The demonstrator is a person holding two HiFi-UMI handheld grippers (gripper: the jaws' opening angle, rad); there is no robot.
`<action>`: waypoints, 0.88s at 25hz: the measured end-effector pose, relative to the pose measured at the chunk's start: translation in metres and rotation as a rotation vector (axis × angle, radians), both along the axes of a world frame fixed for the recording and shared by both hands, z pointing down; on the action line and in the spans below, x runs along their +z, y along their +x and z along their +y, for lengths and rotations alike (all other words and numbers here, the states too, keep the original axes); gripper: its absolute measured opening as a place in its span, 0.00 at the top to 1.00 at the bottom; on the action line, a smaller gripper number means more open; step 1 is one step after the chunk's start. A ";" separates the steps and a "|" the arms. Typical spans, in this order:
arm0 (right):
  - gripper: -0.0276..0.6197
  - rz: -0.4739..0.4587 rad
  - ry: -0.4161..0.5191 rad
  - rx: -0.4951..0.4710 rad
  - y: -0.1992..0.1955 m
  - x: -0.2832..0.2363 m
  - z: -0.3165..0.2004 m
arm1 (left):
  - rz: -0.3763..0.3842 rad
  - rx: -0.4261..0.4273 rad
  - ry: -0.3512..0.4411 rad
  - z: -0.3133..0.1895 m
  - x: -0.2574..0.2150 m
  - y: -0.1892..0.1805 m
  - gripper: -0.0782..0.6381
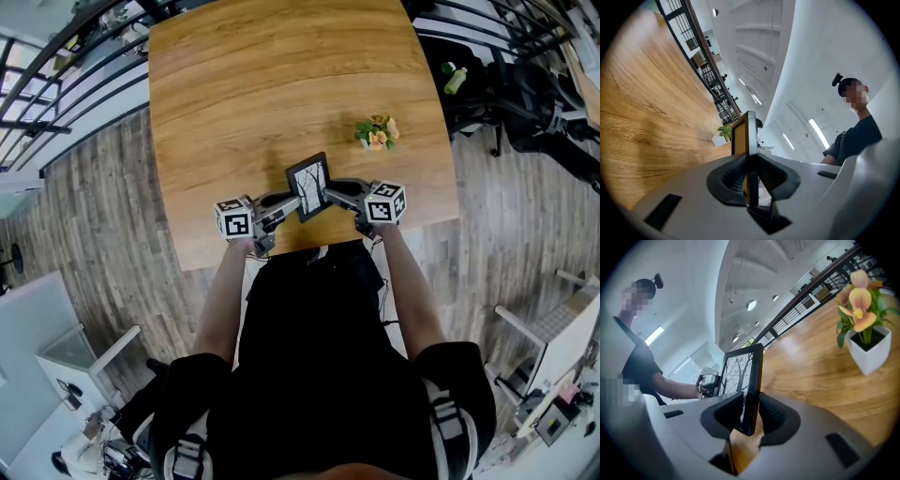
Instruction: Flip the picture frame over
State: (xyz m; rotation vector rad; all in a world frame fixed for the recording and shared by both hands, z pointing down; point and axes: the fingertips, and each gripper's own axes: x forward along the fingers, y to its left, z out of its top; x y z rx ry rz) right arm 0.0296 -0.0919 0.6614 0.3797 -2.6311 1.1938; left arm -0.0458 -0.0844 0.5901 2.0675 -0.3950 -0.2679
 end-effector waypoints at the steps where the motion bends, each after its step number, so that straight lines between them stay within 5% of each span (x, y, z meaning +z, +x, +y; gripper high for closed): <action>1: 0.79 0.004 0.001 0.007 0.001 0.000 -0.001 | -0.010 -0.008 -0.001 -0.001 0.002 -0.002 0.78; 22: 0.82 0.168 -0.009 0.158 0.001 0.031 -0.011 | -0.284 -0.143 -0.084 -0.025 0.057 -0.017 0.78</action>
